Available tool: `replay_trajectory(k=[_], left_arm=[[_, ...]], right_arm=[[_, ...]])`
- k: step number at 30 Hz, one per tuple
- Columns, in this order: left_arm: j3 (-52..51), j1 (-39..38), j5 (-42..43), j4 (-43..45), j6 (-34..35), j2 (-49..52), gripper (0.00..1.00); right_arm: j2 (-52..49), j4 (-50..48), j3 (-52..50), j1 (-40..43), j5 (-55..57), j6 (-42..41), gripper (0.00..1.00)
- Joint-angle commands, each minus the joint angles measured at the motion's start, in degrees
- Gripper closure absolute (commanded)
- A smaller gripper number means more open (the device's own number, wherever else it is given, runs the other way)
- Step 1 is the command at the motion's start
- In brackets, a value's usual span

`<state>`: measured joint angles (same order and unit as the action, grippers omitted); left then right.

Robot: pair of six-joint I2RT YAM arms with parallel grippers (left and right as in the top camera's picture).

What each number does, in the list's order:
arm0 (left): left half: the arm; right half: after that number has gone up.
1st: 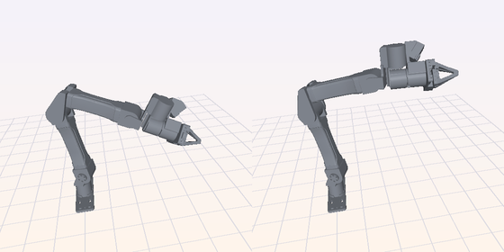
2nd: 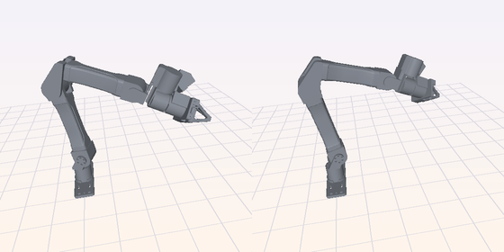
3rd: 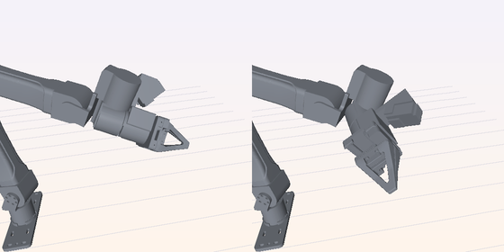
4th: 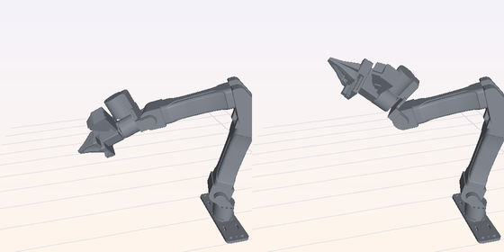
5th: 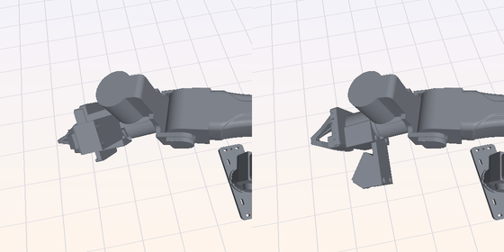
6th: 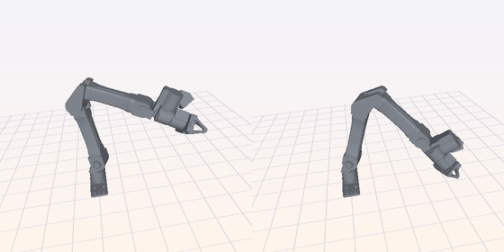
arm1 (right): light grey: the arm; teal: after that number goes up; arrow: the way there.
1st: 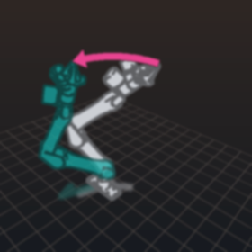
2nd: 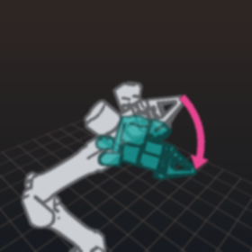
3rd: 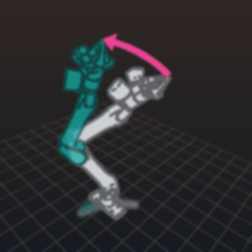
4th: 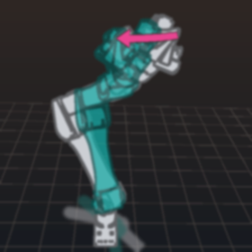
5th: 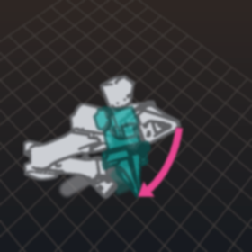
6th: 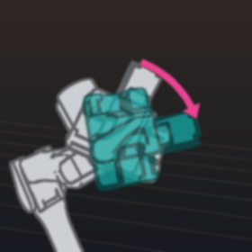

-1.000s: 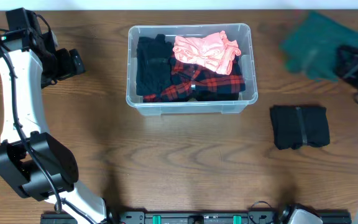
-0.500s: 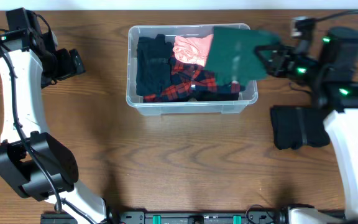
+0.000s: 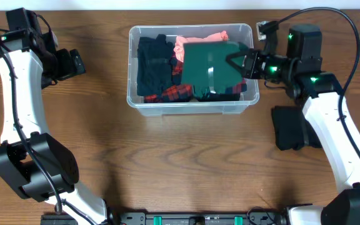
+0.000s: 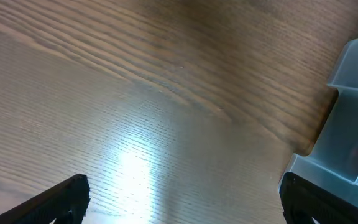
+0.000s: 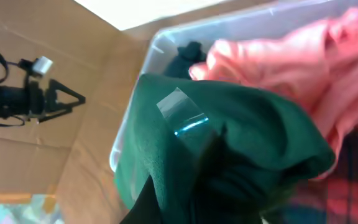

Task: Pack container
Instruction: 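Carry the green garment with the right gripper into the bin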

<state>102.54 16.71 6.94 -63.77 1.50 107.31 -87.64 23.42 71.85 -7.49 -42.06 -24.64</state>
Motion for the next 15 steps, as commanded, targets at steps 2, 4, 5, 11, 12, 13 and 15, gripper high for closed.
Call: replay_trajectory(k=[2, 4, 5, 11, 12, 13, 15], left_arm=[[-0.33, 0.09, -0.07, -0.02, -0.13, -0.04, 0.02], [-0.33, 0.09, -0.07, -0.02, -0.13, -0.04, 0.02], [-0.33, 0.09, -0.07, -0.02, -0.13, -0.04, 0.02], [-0.33, 0.09, -0.07, -0.02, -0.13, -0.04, 0.02], [-0.33, 0.09, -0.07, -0.02, -0.13, -0.04, 0.02], [-0.33, 0.09, -0.07, -0.02, -0.13, -0.04, 0.02], [-0.33, 0.09, -0.07, -0.02, -0.13, -0.04, 0.02]], right_arm=[[-0.07, 4.5, 0.28, -0.46, 4.44, 2.73, 0.99], [-0.61, 6.43, 0.0, -0.42, 7.1, 4.63, 0.99], [-0.92, 6.99, 0.0, -0.42, 8.44, 5.2, 0.97], [-1.51, 7.02, 0.04, -0.37, 15.39, 6.29, 0.44], [-1.46, 6.23, 0.2, -0.24, 15.61, 6.62, 0.36], [-1.46, 5.9, 0.39, -0.15, 15.63, 6.99, 0.33], [-1.46, 5.66, 1.49, 0.35, 15.74, 8.41, 0.3]])
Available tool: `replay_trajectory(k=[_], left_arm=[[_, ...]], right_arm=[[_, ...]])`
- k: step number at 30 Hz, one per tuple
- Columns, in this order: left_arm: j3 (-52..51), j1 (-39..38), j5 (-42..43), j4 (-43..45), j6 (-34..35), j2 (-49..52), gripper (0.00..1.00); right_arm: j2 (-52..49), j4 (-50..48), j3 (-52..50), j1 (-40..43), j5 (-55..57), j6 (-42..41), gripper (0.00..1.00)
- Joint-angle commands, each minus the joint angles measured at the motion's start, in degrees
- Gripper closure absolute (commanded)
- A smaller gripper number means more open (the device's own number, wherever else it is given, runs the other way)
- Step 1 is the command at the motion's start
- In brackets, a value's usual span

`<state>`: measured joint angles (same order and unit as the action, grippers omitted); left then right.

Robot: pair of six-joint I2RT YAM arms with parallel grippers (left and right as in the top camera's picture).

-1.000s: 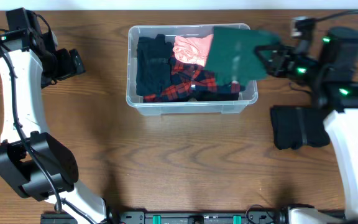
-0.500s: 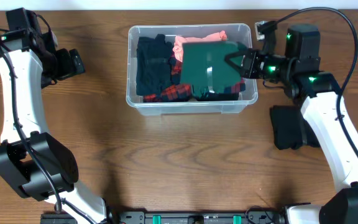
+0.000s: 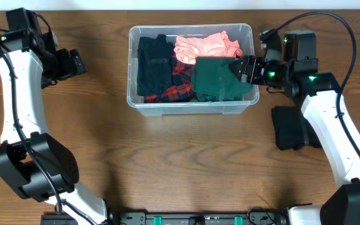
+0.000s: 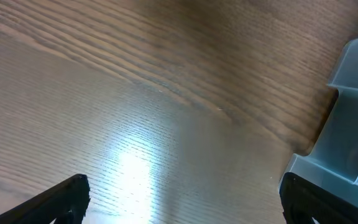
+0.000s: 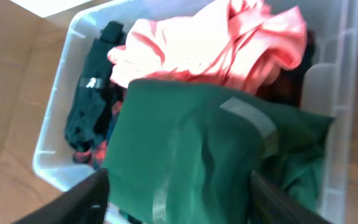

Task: Pack container
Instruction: 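Carry the green garment with the right gripper into the bin, then press the green garment down in the bin and withdraw right gripper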

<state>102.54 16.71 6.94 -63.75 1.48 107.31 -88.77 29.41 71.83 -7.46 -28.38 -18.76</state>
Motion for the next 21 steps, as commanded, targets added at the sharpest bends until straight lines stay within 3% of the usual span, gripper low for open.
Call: replay_trajectory(k=[1, 3, 8, 11, 14, 21], left_arm=[[-0.33, 0.09, -0.07, -0.04, -0.13, -0.04, 0.02], [-0.33, 0.09, -0.07, -0.04, -0.11, -0.04, 0.02], [-0.33, 0.09, -0.04, -0.04, -0.11, -0.04, 0.02], [-0.33, 0.09, -0.07, -0.04, -0.11, -0.04, 0.02], [-0.33, 0.09, -0.07, -0.04, -0.11, -0.04, 0.02], [-0.33, 0.09, -0.07, -0.04, -0.11, -0.04, 0.02]], right_arm=[[-0.33, -0.28, 2.36, 0.66, 2.05, 3.45, 0.31], [-0.33, -0.26, 4.15, 1.14, 2.05, 4.83, 0.32], [-0.33, 0.87, 9.57, 0.7, 2.23, 8.9, 0.53], [-0.42, 1.33, 9.97, -0.87, 4.04, 9.53, 0.81], [-1.84, 2.64, 9.92, -3.45, 7.28, 10.56, 0.99], [-11.34, 4.37, 9.92, -10.25, 13.0, 11.17, 0.99]])
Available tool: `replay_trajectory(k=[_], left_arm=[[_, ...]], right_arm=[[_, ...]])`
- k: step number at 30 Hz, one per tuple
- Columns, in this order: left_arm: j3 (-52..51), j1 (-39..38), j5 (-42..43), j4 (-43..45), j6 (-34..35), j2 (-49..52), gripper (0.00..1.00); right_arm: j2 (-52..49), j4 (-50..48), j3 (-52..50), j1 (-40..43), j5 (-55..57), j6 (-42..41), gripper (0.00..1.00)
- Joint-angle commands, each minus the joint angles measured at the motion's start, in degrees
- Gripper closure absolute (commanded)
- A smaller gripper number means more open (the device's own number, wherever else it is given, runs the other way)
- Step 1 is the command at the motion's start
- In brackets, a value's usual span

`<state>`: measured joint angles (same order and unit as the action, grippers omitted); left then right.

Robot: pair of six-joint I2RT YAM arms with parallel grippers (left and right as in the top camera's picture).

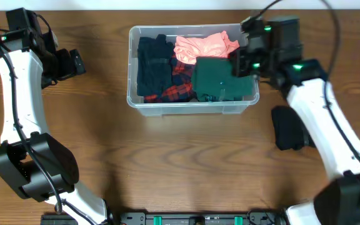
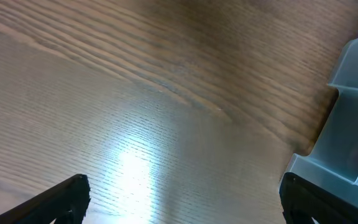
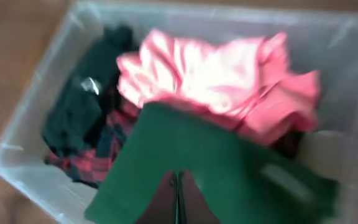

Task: Pack container
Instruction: 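Press the green garment down in the bin and withdraw right gripper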

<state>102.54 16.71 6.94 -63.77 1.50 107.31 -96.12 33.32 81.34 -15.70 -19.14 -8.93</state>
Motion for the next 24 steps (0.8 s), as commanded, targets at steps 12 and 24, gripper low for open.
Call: replay_trajectory(k=[12, 24], left_arm=[[-0.33, 0.09, -0.07, -0.02, -0.13, -0.04, 0.02], [-0.33, 0.09, -0.07, -0.02, -0.13, -0.04, 0.02]], right_arm=[[-19.12, 3.58, 0.42, -3.98, 7.78, 1.31, 0.99], [-7.63, 9.18, 7.78, -3.39, 7.74, 0.83, 0.84]])
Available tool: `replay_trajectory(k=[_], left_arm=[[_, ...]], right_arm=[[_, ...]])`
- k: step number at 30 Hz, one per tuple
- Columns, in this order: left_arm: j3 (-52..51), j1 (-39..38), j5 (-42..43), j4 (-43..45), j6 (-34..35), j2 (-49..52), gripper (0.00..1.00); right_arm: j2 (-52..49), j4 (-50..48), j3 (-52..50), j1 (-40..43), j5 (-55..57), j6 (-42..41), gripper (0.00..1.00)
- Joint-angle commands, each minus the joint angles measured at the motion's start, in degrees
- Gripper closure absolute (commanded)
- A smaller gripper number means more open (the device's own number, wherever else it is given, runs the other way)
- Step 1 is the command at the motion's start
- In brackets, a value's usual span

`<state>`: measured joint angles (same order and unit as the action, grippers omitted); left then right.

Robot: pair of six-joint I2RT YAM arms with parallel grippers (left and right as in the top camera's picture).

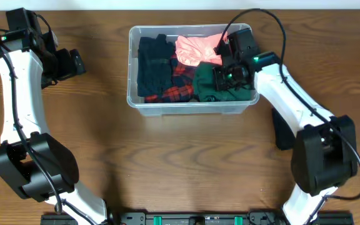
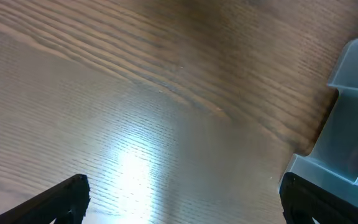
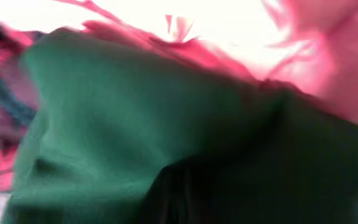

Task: Pack container
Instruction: 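Press the green garment down in the bin and withdraw right gripper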

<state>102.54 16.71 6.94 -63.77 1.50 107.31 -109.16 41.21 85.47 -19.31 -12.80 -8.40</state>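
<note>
The clear plastic container (image 1: 192,107) stands at the table's back middle. It holds a dark navy garment (image 1: 150,62), red plaid cloth (image 1: 174,92), a pink garment (image 1: 195,50) and a green garment (image 1: 206,89) at the front right. My right gripper (image 1: 222,76) is down inside the container, its jaws together and pressed into the green garment (image 3: 104,124); the dark fingertips (image 3: 180,193) sink into the cloth with pink cloth (image 3: 303,56) just beyond. My left gripper (image 1: 74,62) hangs open over bare wood left of the container, its fingers (image 2: 67,196) wide apart.
A folded black garment (image 1: 286,128) lies on the table to the right of the container, partly under my right arm. The container's corner (image 2: 353,124) shows at the right of the left wrist view.
My right gripper was shut above the container's right side; now it is lower and further left, pressed into the green garment. The left arm has not moved.
First my right gripper held the green garment over the container's right half. Then the garment lay in the container and the gripper stood open at the right rim. Later it was shut above the clothes, and now it presses on the green garment.
</note>
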Motion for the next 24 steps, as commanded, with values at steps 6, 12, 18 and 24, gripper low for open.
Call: replay_trajectory(k=[6, 12, 18, 24], left_arm=[[-0.33, 0.09, -0.07, -0.02, -0.13, -0.04, 0.02], [-0.33, 0.09, -0.07, -0.02, -0.13, -0.04, 0.02], [-0.33, 0.09, -0.07, -0.02, -0.13, -0.04, 0.02], [-0.33, 0.09, -0.07, -0.02, -0.13, -0.04, 0.02]], right_arm=[[15.13, 10.19, 9.49, 4.02, 1.4, -2.56, 0.28], [23.02, 23.23, 9.62, 14.86, 1.4, -8.55, 0.01], [26.18, 33.2, 7.41, 29.05, 1.44, -14.4, 0.01], [27.76, 30.86, -2.95, 40.17, 5.09, -22.29, 0.01]])
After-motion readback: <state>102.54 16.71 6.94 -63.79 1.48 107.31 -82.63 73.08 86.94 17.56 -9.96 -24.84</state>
